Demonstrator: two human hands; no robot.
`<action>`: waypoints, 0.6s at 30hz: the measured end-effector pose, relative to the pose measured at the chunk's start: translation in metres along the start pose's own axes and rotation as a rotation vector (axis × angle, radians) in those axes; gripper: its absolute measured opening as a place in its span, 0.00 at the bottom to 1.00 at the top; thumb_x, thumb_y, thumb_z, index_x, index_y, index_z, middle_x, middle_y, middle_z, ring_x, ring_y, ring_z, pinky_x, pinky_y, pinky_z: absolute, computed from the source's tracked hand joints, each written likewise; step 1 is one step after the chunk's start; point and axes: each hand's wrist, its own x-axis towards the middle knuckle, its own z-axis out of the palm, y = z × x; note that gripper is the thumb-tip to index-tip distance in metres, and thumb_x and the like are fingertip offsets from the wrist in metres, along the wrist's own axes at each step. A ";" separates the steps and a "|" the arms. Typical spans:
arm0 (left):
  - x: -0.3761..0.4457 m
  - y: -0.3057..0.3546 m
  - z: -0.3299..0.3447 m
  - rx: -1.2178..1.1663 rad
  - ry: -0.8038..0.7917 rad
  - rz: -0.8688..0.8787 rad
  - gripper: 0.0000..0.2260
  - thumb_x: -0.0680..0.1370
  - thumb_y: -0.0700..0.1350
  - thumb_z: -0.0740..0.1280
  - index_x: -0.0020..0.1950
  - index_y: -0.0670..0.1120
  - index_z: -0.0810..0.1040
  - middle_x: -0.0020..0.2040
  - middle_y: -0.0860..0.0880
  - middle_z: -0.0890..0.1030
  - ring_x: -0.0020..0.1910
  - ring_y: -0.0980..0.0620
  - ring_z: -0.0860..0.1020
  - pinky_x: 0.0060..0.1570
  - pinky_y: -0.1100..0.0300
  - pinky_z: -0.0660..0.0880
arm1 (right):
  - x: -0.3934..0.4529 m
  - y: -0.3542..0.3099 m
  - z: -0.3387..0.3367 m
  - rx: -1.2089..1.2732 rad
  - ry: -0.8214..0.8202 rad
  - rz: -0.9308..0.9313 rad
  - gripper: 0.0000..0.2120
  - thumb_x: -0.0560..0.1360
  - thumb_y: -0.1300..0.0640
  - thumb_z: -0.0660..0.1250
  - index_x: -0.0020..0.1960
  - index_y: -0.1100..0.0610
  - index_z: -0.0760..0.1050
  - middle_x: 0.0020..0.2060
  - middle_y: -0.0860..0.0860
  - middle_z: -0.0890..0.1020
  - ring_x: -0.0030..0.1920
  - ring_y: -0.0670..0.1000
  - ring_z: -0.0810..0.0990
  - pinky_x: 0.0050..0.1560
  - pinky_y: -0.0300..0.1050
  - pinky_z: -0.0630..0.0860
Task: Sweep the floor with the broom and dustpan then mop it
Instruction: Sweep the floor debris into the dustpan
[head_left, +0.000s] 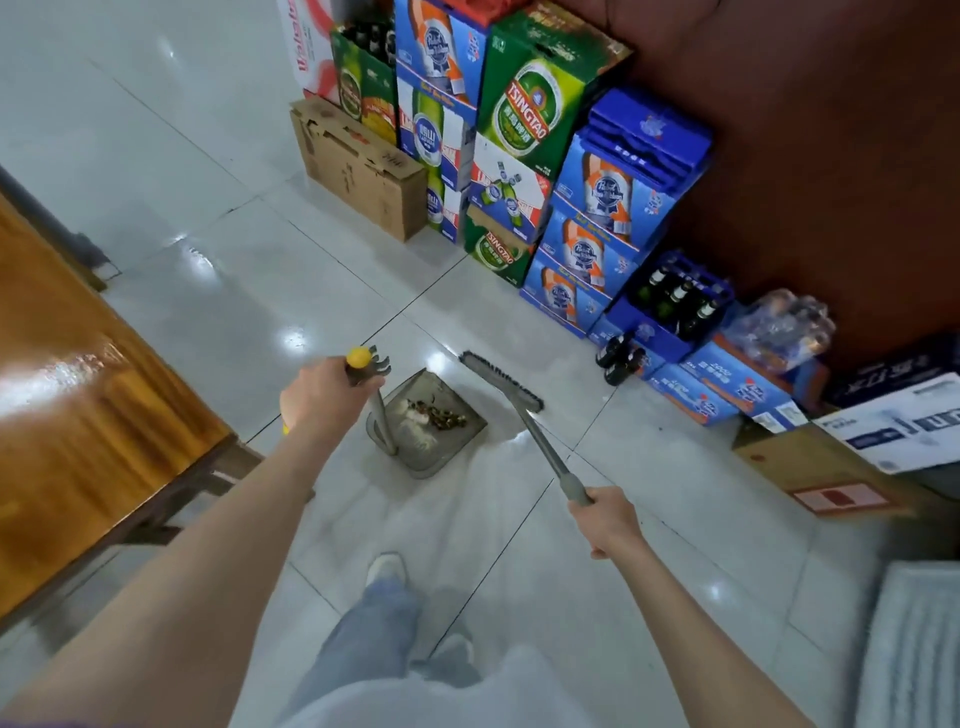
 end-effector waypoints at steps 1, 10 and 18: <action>-0.007 0.004 0.003 0.008 -0.004 0.019 0.16 0.73 0.61 0.67 0.43 0.48 0.75 0.38 0.48 0.78 0.38 0.44 0.74 0.37 0.57 0.70 | -0.005 0.011 -0.001 0.011 0.002 0.014 0.08 0.73 0.57 0.62 0.37 0.56 0.76 0.27 0.51 0.73 0.27 0.53 0.70 0.27 0.43 0.78; -0.052 0.037 0.030 0.080 -0.028 0.260 0.17 0.72 0.61 0.68 0.47 0.47 0.78 0.43 0.45 0.81 0.45 0.42 0.78 0.40 0.56 0.73 | -0.064 0.099 0.010 0.152 0.038 0.150 0.08 0.73 0.55 0.64 0.43 0.57 0.80 0.30 0.52 0.76 0.29 0.53 0.73 0.25 0.41 0.76; -0.079 0.056 0.043 0.110 -0.160 0.478 0.17 0.73 0.59 0.68 0.49 0.47 0.79 0.45 0.44 0.81 0.47 0.41 0.79 0.39 0.57 0.70 | -0.137 0.138 0.055 0.358 0.124 0.302 0.06 0.74 0.56 0.64 0.41 0.55 0.78 0.30 0.52 0.77 0.31 0.53 0.75 0.26 0.41 0.75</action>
